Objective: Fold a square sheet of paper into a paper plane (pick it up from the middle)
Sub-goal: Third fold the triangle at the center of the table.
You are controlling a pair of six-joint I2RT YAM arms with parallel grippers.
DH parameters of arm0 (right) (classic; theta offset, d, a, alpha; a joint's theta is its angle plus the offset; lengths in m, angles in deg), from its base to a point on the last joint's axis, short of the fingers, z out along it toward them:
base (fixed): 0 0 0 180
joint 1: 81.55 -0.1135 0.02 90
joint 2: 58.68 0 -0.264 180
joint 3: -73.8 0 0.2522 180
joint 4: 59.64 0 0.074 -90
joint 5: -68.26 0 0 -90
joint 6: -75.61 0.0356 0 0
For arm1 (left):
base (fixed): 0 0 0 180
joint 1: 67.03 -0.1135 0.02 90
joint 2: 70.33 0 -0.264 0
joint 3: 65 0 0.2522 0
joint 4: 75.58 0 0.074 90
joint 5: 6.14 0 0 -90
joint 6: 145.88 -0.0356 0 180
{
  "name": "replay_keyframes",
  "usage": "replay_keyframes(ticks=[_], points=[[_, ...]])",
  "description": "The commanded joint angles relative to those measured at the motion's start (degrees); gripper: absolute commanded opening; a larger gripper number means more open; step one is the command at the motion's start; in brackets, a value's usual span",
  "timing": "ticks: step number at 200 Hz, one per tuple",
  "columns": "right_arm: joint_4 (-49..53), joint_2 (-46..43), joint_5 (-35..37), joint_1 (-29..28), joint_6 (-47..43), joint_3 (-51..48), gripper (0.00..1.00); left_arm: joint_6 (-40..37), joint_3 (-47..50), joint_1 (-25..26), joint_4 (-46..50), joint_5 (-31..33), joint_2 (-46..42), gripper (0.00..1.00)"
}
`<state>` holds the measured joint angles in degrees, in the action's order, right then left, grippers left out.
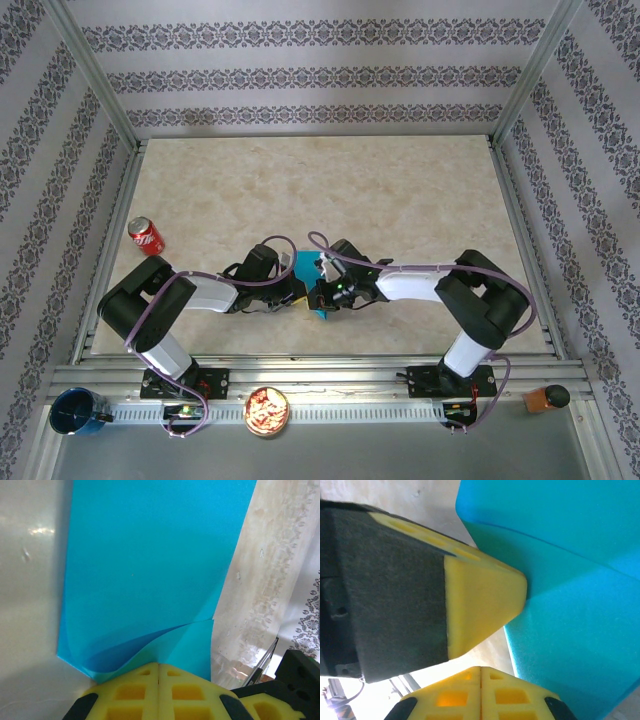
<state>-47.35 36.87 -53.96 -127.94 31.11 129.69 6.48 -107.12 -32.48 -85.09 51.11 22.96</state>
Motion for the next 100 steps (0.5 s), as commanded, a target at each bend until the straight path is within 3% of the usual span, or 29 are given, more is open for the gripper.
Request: replay_keyframes(ticks=[1, 100], points=[[1.6, 0.9, 0.9, -0.8, -1.0, 0.5, 0.09, -0.7, 1.2, 0.7, 2.1, 2.5, 0.9, 0.0], [3.4, -0.5, 3.4, -0.9, -2.4, -3.3, 0.1, -1.0, 1.5, 0.7, 2.9, 3.0, 0.8, 0.0]])
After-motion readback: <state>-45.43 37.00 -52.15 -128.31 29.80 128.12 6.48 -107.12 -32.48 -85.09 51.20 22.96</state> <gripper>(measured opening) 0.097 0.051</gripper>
